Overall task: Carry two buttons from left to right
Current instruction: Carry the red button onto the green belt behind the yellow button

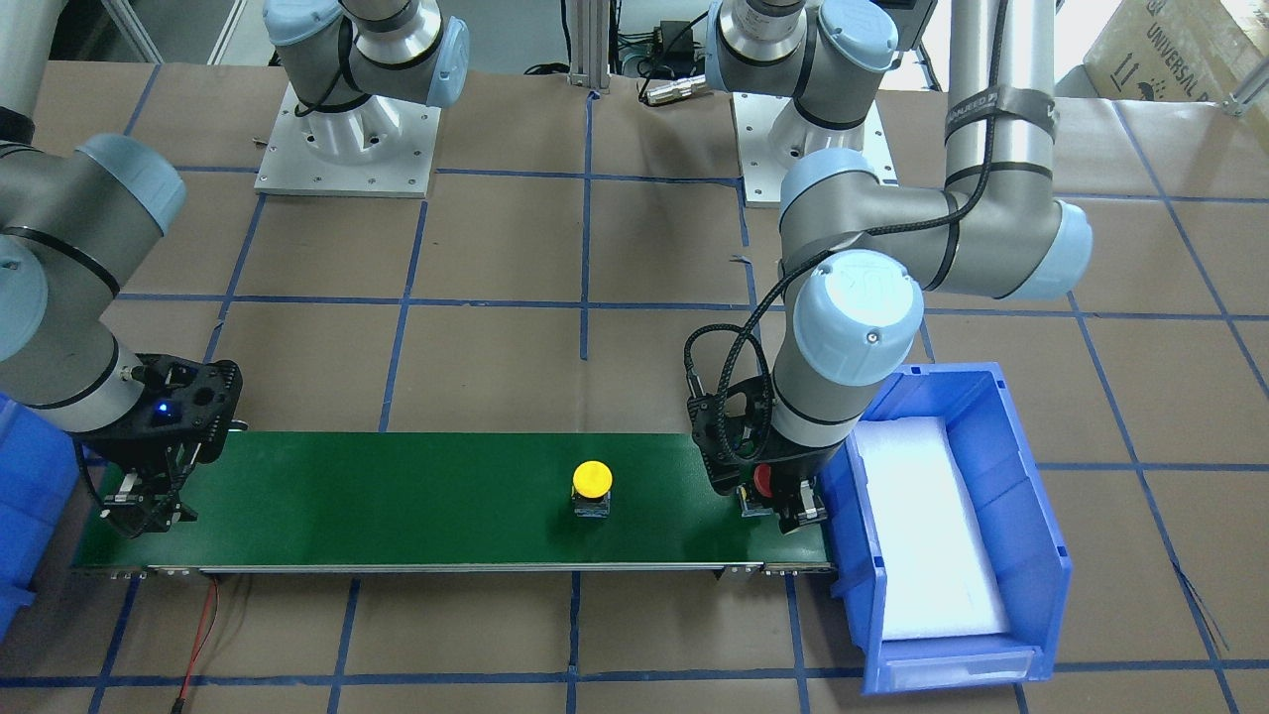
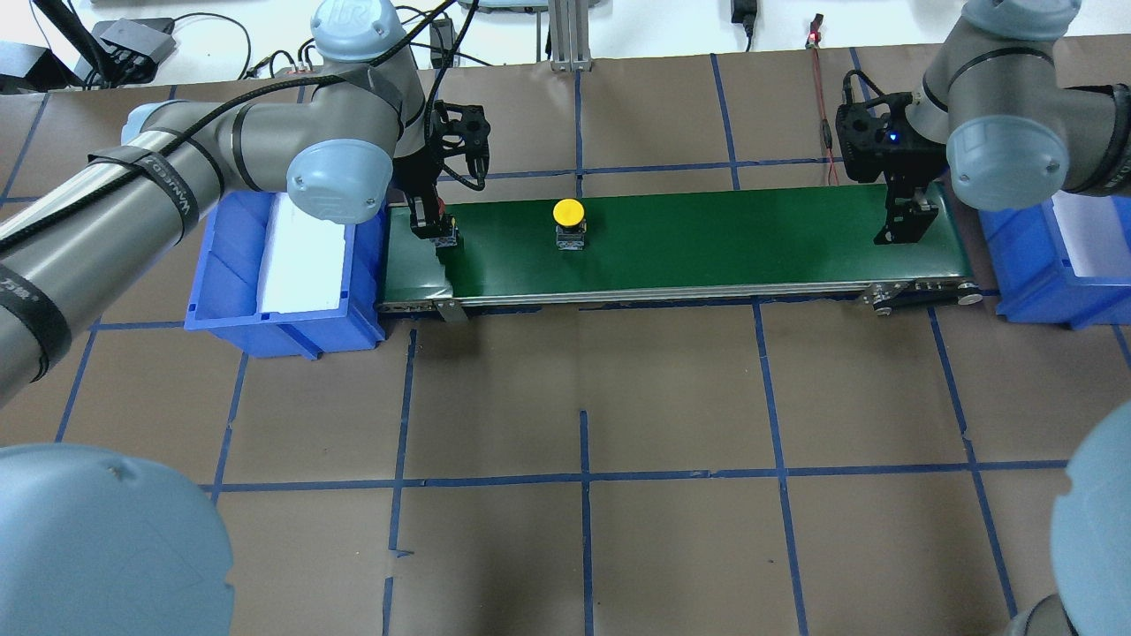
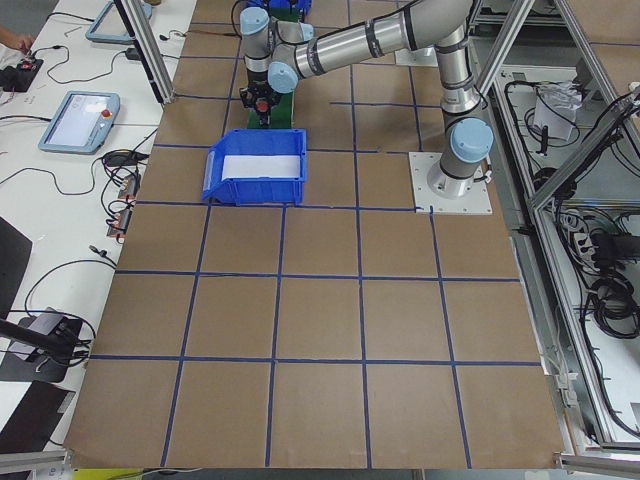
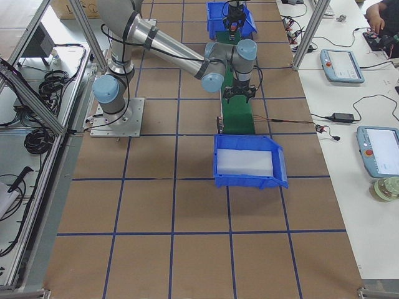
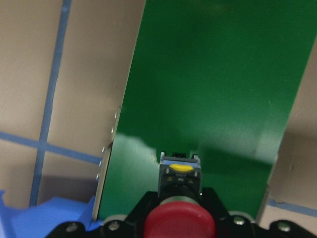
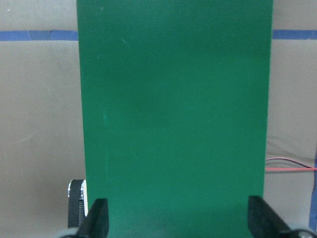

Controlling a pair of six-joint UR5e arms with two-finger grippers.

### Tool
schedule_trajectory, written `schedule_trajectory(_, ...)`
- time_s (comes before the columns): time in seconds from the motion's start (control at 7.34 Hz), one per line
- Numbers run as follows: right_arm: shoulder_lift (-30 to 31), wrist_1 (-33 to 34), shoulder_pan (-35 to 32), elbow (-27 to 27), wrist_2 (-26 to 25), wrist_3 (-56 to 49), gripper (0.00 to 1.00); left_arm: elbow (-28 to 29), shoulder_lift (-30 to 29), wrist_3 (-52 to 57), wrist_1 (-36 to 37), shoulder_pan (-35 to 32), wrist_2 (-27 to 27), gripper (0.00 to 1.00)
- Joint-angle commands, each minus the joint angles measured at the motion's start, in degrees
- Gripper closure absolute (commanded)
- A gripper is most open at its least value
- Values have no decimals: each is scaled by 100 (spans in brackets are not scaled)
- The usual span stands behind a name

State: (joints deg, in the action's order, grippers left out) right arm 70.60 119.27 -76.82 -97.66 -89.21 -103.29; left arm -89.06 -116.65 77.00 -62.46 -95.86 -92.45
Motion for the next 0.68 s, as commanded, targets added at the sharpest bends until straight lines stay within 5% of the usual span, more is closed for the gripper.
schedule_trajectory(0.0,7,0,0,-7,0,-7,0,-24,10,-9,50,-21,-27,31)
schedule_trajectory(0.14,15,0,0,-16,-8,-7,0,-128,28,-445,50,-21,-27,0)
schedule_trajectory(0.54,33,0,9,-8,0,-33,0,20,150,-529,33,-21,-53,0)
